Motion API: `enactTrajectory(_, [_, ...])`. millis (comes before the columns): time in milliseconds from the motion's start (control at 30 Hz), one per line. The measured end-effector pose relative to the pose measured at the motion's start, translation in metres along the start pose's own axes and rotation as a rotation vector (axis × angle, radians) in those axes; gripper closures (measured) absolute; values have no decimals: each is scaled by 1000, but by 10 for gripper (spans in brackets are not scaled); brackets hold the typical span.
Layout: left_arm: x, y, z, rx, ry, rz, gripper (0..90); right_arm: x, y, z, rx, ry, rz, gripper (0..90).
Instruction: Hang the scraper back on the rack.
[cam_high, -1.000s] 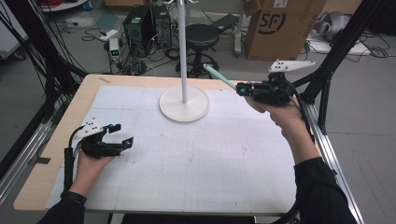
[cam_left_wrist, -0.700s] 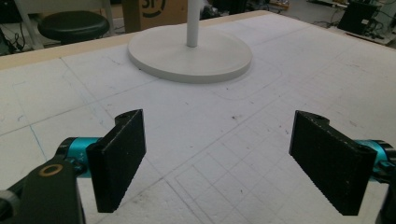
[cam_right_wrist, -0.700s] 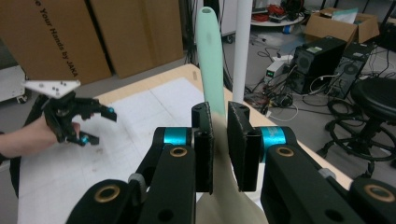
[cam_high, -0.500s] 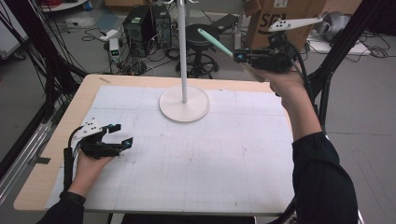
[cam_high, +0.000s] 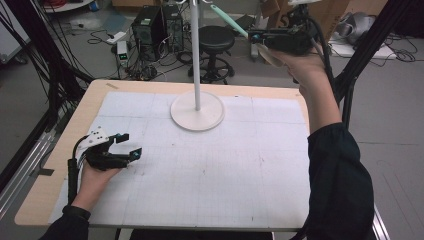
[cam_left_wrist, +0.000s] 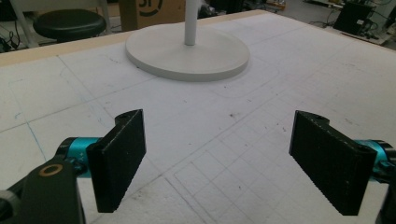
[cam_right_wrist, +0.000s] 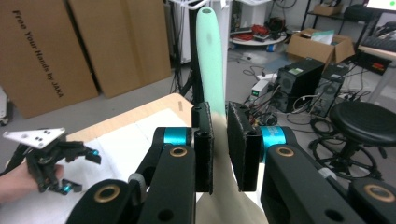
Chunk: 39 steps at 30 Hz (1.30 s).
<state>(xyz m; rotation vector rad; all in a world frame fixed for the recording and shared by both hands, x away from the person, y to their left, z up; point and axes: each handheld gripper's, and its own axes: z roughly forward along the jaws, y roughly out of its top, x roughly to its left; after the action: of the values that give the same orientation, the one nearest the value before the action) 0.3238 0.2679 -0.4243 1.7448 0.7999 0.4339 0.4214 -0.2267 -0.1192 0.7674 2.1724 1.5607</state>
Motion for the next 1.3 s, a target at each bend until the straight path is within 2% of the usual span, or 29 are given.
enactTrajectory(567, [-1, -2, 0, 15, -9, 9, 193, -5, 13, 11, 4, -37, 6, 811])
enactTrajectory(700, [-1, -2, -1, 18, -12, 14, 194, -4, 12, 15, 22, -43, 6, 811])
enactTrajectory(1300, [-1, -3, -1, 28, -17, 20, 194, -4, 7, 20, 33, -37, -1, 810])
